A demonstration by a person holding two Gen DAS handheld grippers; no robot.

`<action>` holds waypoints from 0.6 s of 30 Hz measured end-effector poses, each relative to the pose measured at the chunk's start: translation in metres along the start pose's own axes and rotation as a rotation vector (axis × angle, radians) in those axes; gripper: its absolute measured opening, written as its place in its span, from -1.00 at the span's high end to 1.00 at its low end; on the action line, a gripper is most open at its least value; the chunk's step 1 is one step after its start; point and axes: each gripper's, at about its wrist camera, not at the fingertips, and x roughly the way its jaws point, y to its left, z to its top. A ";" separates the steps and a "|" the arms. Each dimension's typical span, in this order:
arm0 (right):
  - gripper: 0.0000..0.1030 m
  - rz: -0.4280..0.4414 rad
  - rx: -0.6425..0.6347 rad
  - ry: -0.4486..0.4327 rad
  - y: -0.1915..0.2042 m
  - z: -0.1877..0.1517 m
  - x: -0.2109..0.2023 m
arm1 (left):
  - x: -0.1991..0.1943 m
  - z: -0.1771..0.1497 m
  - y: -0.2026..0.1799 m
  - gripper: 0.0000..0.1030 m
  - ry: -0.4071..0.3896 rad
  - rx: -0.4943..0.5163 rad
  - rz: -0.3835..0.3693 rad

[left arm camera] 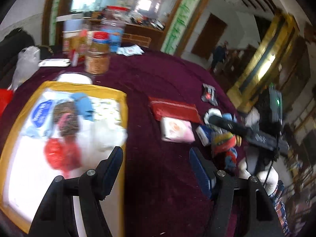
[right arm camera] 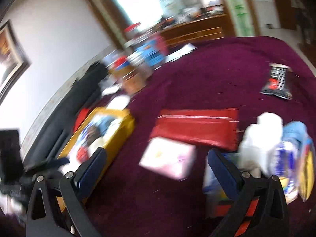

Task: Organize soft objects
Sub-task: 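Move the left gripper to the pink tissue pack and grasp it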

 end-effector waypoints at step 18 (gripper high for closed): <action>-0.98 0.038 0.255 -0.188 -0.071 0.003 -0.037 | 0.190 0.057 -0.077 -0.42 0.278 0.383 0.121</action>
